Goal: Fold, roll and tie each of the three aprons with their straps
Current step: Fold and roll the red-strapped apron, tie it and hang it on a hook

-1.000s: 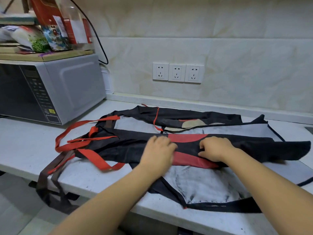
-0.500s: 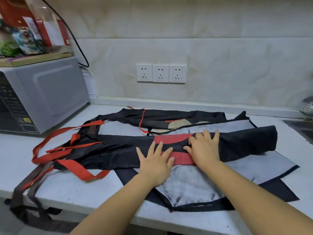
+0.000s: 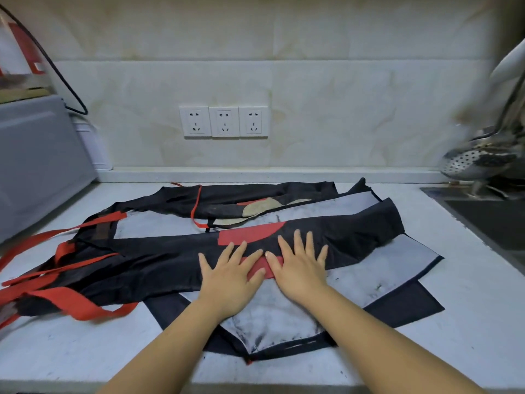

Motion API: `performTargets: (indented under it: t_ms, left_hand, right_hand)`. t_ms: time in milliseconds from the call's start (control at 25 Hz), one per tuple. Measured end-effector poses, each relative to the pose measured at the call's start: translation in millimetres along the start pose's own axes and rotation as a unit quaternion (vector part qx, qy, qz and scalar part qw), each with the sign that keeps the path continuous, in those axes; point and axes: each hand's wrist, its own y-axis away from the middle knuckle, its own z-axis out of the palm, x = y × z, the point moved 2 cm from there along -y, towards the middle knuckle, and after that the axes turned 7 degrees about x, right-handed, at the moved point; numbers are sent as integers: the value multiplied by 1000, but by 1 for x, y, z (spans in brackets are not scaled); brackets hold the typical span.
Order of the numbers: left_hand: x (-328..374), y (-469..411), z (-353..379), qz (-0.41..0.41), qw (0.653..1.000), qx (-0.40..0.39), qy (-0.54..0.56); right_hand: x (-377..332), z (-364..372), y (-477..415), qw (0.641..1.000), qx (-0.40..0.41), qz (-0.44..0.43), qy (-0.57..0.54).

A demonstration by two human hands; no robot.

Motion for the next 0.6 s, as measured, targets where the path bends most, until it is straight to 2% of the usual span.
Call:
performTargets:
  t_ms: [160,240,280,360,480,520,600]
  left_hand:
    - [7,-8,-10,-20,999,-12,32]
    - [27,-17,-16,7,999,20,30]
    - [40,-22,-17,36,998,38,35]
    - [70,-30,-11,95,993,50,55]
    - [107,-46,4,144,987,38,54]
    - [118,-51,7,156,986,34,50]
    - [136,-59,11,176,983,28,41]
  right_hand:
    - [29,-7,-6,998,-29,63,14]
    - [31,-8,-6,998,-1,63,-10]
    - [32,-9,-6,997,36,59,-39]
    - [40,-17,-2,978,172,31,-113]
    - [76,-39,2,915,386,26,-114]
    - [92,-47,1,901,418,52,-104]
    - [122,-63,-4,892,426,118,-90]
